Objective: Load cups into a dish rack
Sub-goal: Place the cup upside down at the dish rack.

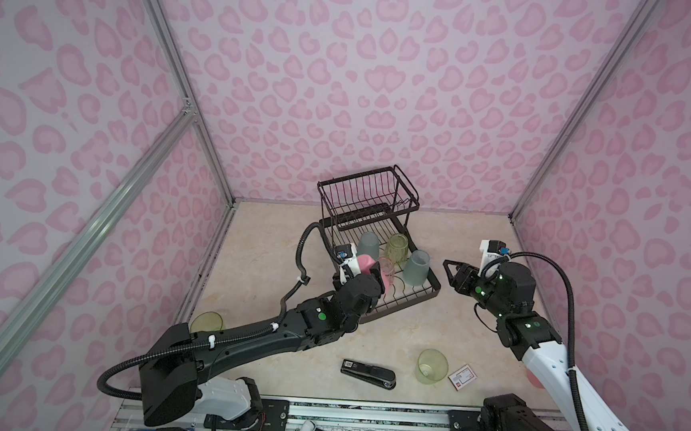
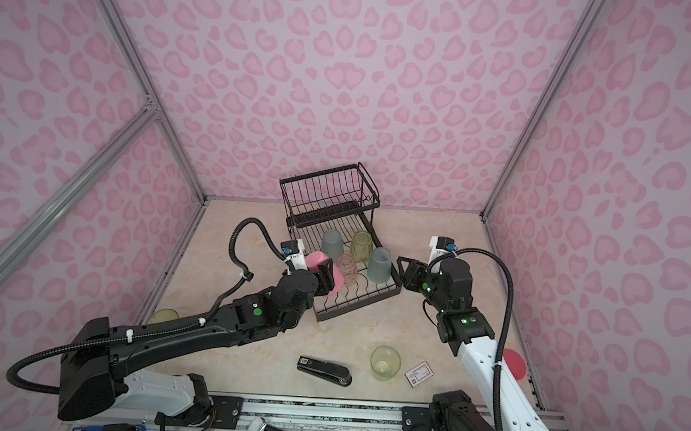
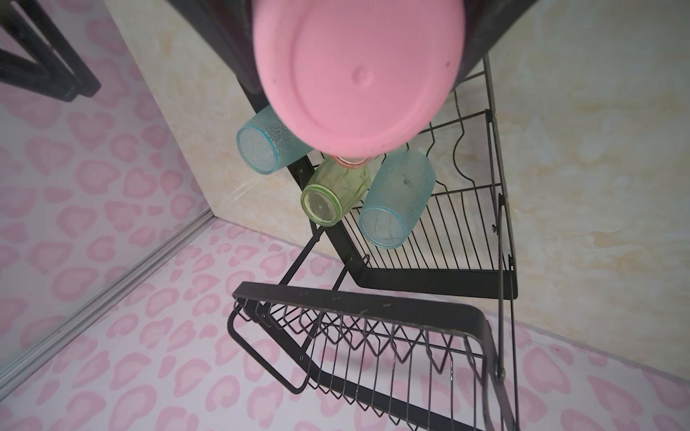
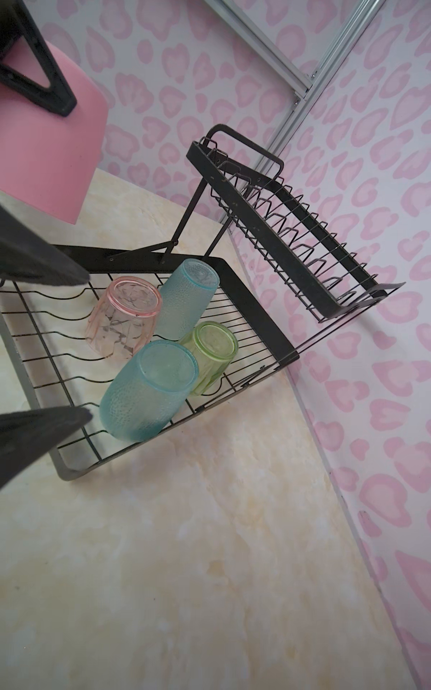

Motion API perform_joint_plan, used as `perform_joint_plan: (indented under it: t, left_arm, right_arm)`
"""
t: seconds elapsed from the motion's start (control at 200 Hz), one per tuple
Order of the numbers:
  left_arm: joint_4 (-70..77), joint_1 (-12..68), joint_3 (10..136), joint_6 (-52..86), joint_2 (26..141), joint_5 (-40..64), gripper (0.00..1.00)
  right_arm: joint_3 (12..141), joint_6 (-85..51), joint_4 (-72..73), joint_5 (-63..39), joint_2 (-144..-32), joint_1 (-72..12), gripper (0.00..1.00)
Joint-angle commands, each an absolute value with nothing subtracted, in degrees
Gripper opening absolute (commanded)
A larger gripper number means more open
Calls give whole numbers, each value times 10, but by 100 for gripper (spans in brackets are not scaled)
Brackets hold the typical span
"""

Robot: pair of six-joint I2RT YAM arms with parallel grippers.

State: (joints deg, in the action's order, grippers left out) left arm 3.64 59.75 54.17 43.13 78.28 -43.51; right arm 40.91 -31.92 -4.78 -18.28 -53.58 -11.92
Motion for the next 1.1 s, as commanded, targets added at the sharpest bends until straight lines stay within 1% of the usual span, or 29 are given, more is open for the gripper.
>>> perform_joint_plan:
  t: [0.0, 0.095, 0.25, 0.555, 0.805, 1.095]
  left_arm:
    - [85, 604, 531, 376, 800, -474, 60]
    - [105, 608, 516, 356, 811, -481, 60]
    - [183, 611, 488, 315, 831, -490, 60]
    - [268, 610, 474, 247, 875, -508, 60]
    - [320, 602, 454, 228, 899, -512, 60]
    - [341, 575, 440, 228, 915, -512, 60]
  right_arm:
    - [402, -318, -49, -187, -535, -117, 52]
    - [397, -316, -44, -188, -535, -116, 52]
    - [389, -314, -36, -188, -537, -113, 52]
    - [377, -313, -20, -190, -540, -112, 52]
    - [367, -304, -10, -188, -541, -111, 52]
    - [355, -301, 9, -187, -538, -111, 52]
